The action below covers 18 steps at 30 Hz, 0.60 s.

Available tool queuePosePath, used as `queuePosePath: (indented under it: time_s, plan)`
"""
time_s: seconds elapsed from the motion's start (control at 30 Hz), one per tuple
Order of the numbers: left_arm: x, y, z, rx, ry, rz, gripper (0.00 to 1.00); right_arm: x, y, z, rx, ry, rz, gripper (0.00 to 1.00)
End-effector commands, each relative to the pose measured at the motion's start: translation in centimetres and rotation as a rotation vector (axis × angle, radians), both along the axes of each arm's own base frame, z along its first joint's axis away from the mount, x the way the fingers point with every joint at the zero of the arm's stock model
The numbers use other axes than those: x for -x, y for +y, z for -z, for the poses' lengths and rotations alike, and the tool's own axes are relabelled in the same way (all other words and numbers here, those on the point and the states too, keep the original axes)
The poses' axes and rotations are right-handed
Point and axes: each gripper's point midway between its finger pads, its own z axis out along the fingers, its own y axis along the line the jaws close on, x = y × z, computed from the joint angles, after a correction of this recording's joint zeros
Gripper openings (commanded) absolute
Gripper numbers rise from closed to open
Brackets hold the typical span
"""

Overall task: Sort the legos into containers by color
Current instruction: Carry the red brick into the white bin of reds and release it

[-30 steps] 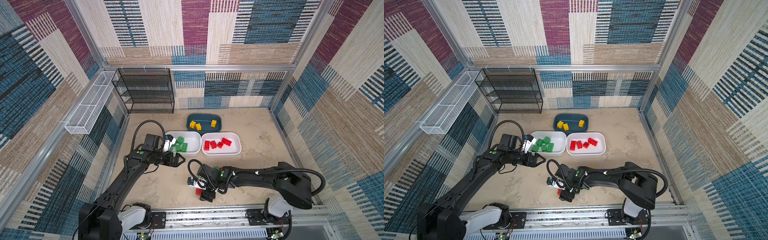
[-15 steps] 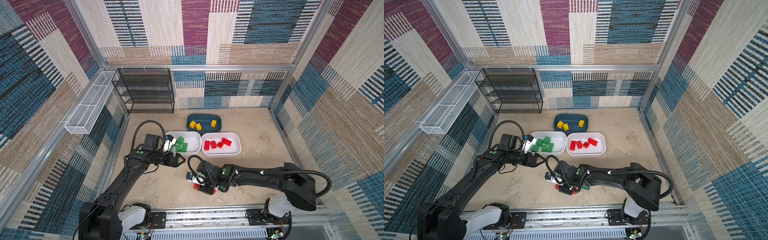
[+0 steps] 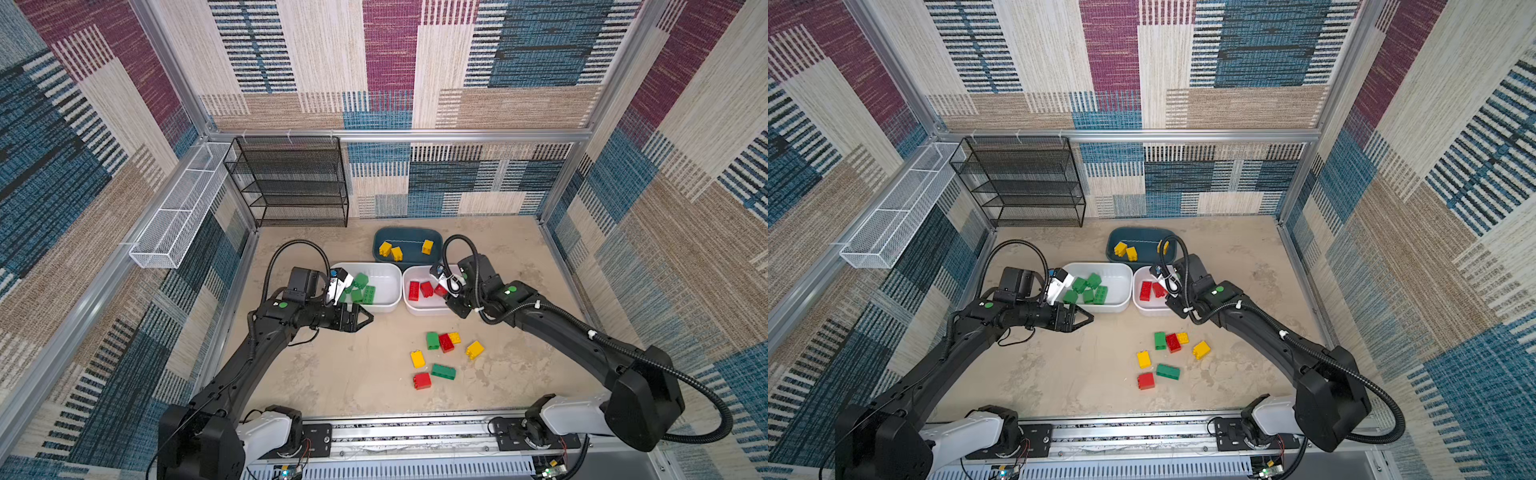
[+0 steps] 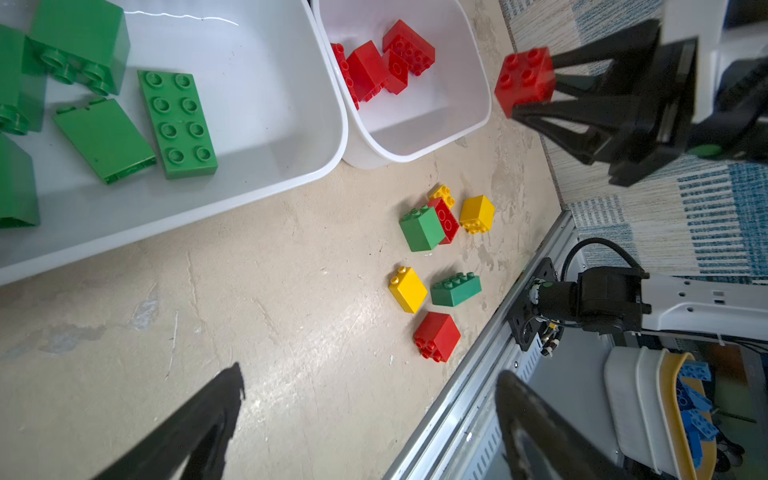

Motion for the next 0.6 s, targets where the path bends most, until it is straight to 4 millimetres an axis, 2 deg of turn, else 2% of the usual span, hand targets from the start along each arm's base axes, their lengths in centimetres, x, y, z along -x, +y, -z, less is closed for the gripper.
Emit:
queuePosePath:
  time_s: [0.0,0.17,0.23,0.3,0.43,0.57]
  plan:
    - [-0.3,-0.4,-0.7,0.027,-0.011,0.007,0.96,-1.4,0.0,0.5,-0.018,0.015,-0.028,0.24]
    - [-0.4,-0.3,-0.5,0.014,-0.007,0.007,0.96,-2.9,-1.6,4.1,-0.001,0.132,0.023,0.24]
    - [-0.4,-0.2,-0.4,0.011,-0.006,0.006,0.96,-3.1,-2.5,6.0,0.029,0.188,0.052,0.24]
    - [-0.5,-0.2,-0.2,0.009,-0.002,0.006,0.96,-3.2,-2.7,7.3,0.028,0.222,0.052,0.26]
    - [-0.8,-0.4,0.0,0.013,0.01,0.01,0.96,-3.2,-2.0,8.2,0.003,0.244,0.031,0.32]
    - [-0.9,-0.6,-0.1,0.017,0.017,0.015,0.95,-3.3,-1.0,7.2,-0.052,0.247,0.008,0.54]
